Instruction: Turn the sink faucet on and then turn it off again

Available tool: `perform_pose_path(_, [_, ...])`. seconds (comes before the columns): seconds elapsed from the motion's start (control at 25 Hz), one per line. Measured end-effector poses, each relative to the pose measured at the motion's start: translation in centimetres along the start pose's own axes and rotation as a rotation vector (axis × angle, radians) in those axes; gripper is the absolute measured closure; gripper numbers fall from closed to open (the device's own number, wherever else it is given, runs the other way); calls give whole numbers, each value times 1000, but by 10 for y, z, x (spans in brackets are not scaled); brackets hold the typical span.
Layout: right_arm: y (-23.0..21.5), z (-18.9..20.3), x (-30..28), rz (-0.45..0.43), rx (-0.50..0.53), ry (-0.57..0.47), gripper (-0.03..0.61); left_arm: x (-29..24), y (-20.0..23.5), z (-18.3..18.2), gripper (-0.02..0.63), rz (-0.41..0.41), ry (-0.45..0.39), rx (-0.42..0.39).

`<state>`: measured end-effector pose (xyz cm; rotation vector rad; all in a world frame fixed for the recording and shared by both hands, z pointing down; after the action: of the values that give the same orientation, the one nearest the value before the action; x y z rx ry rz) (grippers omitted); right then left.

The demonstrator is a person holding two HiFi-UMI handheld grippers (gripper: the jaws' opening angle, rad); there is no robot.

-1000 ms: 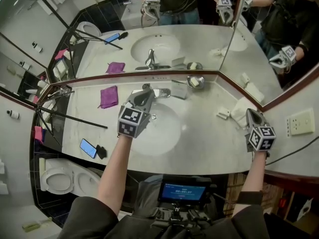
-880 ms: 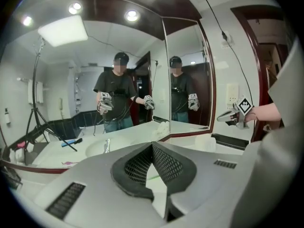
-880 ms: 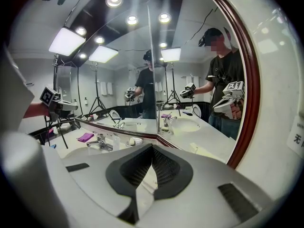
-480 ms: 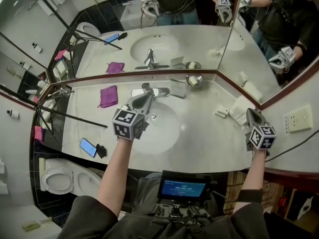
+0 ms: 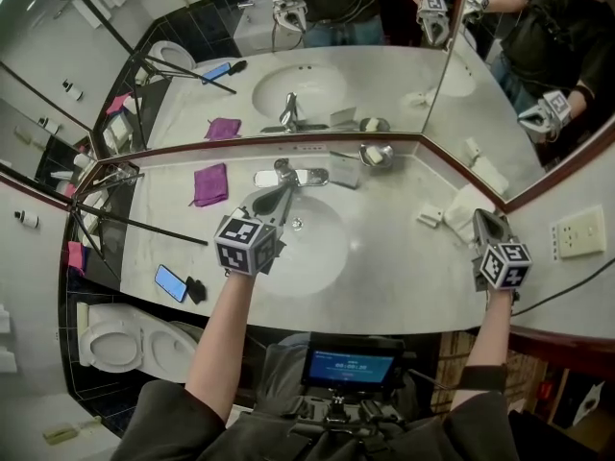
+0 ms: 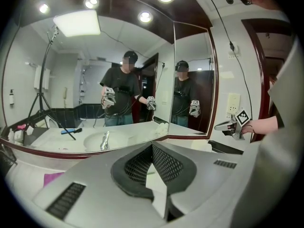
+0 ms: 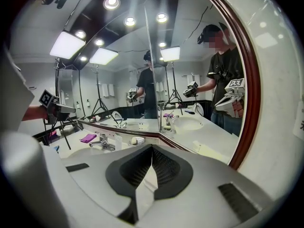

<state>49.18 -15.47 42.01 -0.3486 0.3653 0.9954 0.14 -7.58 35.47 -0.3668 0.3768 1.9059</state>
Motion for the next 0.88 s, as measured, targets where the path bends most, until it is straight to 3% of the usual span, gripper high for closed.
perform_pose_path(0.24, [8,-8,-35,-44,109,2,556,10,3,1,612,-38,-1,-1])
perform_pose_path(0.4, [29,-18,-71,-132,218,3,451,21,7,7,612,-76,2,15])
perform_pose_path(0.72, [117,-48,-159,-369,656,6,372,48,17,32,612,-212,-21,82])
perform_pose_path(0.88, [169,-43,-210,-472,887,-18,333,56,15,40,612,-240,-10,87])
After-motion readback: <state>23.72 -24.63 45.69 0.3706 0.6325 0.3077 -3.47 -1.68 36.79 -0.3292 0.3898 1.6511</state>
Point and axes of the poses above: the fingertips, and each gripper's own axes: x backward along the fingers, y to its left, z out of its underside, the point moved 8 cm from there along x, backward along the fingers, and after that the axes turned 1 degree about y, right-handed, at the moved point
